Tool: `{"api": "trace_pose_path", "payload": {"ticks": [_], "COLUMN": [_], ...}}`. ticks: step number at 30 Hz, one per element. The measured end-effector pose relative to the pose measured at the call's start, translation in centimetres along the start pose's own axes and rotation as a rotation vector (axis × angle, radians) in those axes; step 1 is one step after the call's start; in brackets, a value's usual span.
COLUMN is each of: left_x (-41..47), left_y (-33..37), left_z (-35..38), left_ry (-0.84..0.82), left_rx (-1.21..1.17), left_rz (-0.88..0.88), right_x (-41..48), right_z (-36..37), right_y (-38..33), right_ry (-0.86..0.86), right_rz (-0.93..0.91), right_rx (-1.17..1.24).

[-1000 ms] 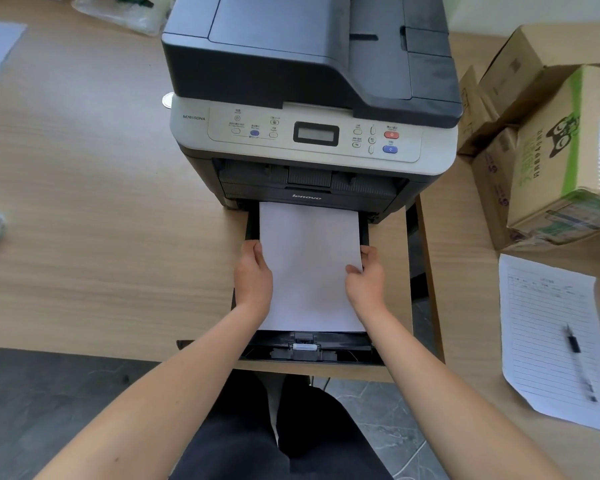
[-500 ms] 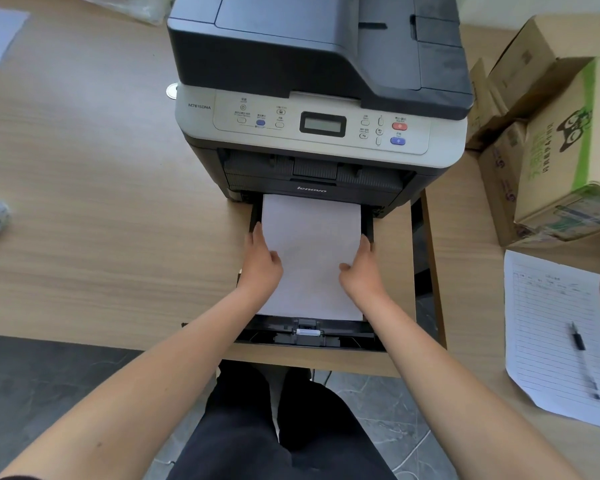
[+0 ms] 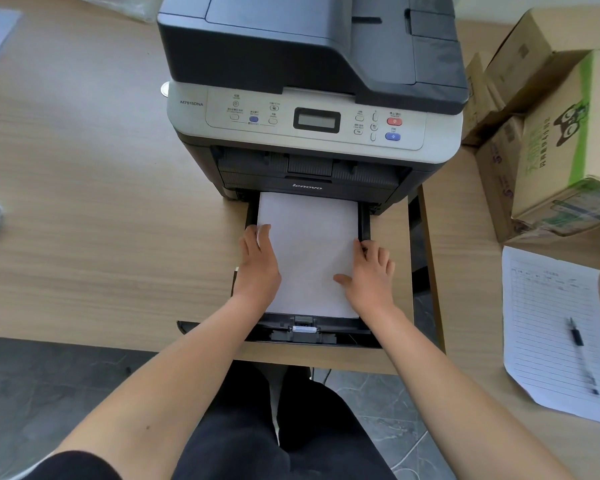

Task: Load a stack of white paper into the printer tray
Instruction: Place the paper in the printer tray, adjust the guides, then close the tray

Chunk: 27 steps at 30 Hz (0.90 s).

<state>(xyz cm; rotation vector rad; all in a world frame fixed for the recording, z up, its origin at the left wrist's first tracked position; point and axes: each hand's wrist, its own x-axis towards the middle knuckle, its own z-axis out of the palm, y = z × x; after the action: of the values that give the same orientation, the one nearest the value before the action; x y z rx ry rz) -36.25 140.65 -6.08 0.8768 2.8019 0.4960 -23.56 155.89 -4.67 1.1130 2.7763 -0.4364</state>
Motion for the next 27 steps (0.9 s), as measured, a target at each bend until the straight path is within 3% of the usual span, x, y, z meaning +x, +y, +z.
{"api": "trace_pose_path", "payload": {"ticks": [5,9,11,16,20,23,27], "left_x": [0.3,0.3,0.5,0.2,0.0,0.5,0.6], "left_y": [-0.4,-2.5,-2.7,-2.3,-3.6,-4.7,-4.8], "left_z": [-0.7,-1.1,-0.7,-1.7,-4.2,-5.3,-5.6], "left_ry": [-0.058,-0.068,-0.05,-0.029,-0.001,-0.082,-0.254], "left_rx": [0.14,0.218,0.241,-0.038,-0.071,-0.158,-0.163], "left_rz": [0.031,-0.101,-0.087,-0.138,-0.028,-0.118,-0.232], "right_x": [0.1,0.5,0.8,0.7,1.7,3.0,2.3], "right_z": [-0.2,-0.6,-0.8,-1.8,-5.6,-7.6,-6.9], "right_y": [0.5,0.3,-0.1,0.1,2.2,4.0,3.5], "right_ry": [-0.001,-0.05,-0.084,-0.08,0.051,-0.076,-0.335], "right_rz": [-0.036,-0.048,-0.034,0.004,0.121,0.204,0.175], "right_rx": [-0.013,-0.041,-0.031,0.153,0.366,0.403,0.383]}}
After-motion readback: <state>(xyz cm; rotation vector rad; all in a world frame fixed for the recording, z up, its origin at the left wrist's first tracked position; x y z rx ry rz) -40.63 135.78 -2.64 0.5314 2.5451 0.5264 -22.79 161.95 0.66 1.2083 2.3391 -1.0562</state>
